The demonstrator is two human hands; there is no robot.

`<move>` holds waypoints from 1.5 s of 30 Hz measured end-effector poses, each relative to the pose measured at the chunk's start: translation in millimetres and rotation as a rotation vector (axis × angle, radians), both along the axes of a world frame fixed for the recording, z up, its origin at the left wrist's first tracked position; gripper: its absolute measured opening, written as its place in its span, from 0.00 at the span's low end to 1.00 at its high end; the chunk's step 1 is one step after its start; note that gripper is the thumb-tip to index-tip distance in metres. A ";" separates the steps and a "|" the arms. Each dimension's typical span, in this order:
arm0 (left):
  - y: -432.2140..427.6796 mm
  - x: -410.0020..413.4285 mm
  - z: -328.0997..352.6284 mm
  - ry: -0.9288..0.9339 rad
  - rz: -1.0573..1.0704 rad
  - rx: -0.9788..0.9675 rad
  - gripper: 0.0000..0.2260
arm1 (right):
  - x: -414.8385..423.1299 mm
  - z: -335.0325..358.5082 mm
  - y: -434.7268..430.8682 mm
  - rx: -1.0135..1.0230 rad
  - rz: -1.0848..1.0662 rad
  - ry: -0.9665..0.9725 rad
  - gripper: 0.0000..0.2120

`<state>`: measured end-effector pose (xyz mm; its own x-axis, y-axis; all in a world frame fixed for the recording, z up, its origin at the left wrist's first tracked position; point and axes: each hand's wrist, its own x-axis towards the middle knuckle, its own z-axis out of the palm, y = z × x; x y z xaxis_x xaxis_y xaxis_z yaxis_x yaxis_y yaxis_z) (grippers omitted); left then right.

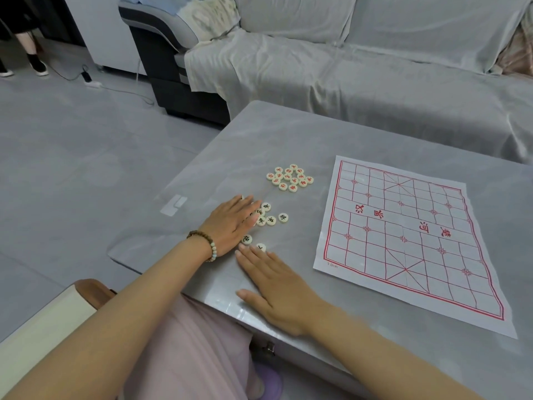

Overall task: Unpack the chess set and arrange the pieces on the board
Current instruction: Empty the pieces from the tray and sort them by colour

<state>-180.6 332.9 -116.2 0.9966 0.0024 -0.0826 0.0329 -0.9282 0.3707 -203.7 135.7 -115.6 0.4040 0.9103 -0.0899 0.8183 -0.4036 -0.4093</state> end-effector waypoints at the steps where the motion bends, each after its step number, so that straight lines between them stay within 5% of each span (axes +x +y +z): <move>1: -1.0 -0.2 0.5 -0.003 0.004 -0.001 0.24 | -0.3 -1.6 0.8 -0.011 0.000 -0.023 0.34; 8: -5.2 3.8 0.3 -0.023 0.077 -0.010 0.33 | -1.0 4.0 -26.3 -0.074 -0.039 -0.075 0.37; 17: -15.2 10.5 -3.8 -0.024 0.097 0.050 0.43 | 24.6 9.4 -6.1 -0.171 -0.518 0.029 0.36; 27: -22.2 13.9 -7.1 -0.133 0.046 0.000 0.34 | 114.4 38.8 15.9 0.049 -0.554 0.306 0.24; 38: -36.0 10.5 -5.2 -0.090 -0.060 0.033 0.31 | 171.7 3.3 26.0 0.089 -0.562 -0.087 0.25; 45: -39.3 15.8 -9.8 -0.110 -0.033 0.073 0.30 | 204.0 -2.3 56.8 -0.085 -0.578 -0.163 0.38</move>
